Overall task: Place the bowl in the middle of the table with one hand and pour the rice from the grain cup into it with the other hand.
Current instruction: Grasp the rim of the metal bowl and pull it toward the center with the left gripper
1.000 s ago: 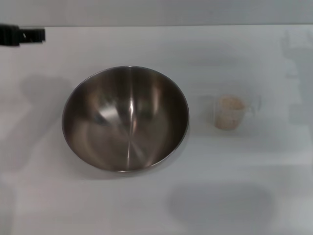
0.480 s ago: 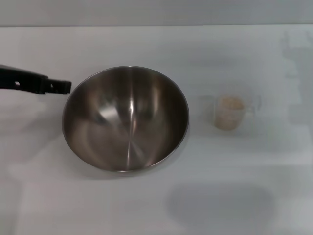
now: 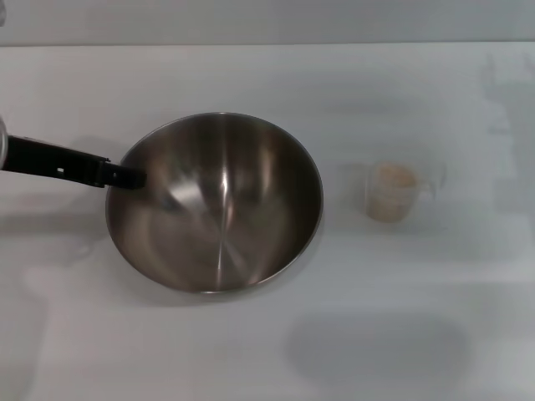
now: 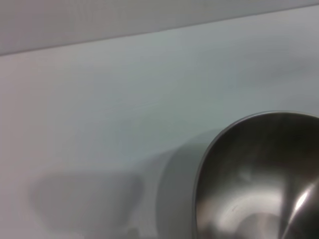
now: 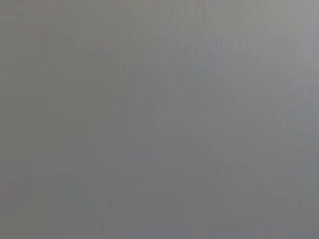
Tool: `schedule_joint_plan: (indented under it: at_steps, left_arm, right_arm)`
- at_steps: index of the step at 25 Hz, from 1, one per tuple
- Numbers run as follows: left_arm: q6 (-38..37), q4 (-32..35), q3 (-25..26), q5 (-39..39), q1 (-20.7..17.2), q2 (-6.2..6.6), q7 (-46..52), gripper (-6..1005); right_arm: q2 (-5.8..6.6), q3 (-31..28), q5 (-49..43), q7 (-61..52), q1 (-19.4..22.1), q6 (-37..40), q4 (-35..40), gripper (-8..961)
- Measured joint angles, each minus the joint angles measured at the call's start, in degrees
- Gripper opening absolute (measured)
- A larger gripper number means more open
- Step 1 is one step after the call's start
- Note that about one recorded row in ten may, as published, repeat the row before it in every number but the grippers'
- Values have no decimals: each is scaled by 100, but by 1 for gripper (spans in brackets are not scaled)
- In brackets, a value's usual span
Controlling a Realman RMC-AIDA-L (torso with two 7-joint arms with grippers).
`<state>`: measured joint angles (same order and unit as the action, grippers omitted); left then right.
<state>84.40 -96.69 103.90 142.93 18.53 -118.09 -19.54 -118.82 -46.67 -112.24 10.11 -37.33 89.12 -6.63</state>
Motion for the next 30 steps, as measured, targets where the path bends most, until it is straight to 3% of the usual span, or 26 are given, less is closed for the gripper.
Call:
schedule_joint_plan:
  at_steps: [13,24,30]
  left_arm:
    - [-406,893,-290,416,363,-12,-82,748]
    - [-451,1093,-243,431,482,-3,-144,738]
    - [-366,1124,-270,430,561,-4,-227,458]
  right_arm:
    - [0,0,0,0,-18,0,9,557]
    - [0,0,17,0,-20,0,13,557]
    - [4,0,26,0,-20,0,20,556]
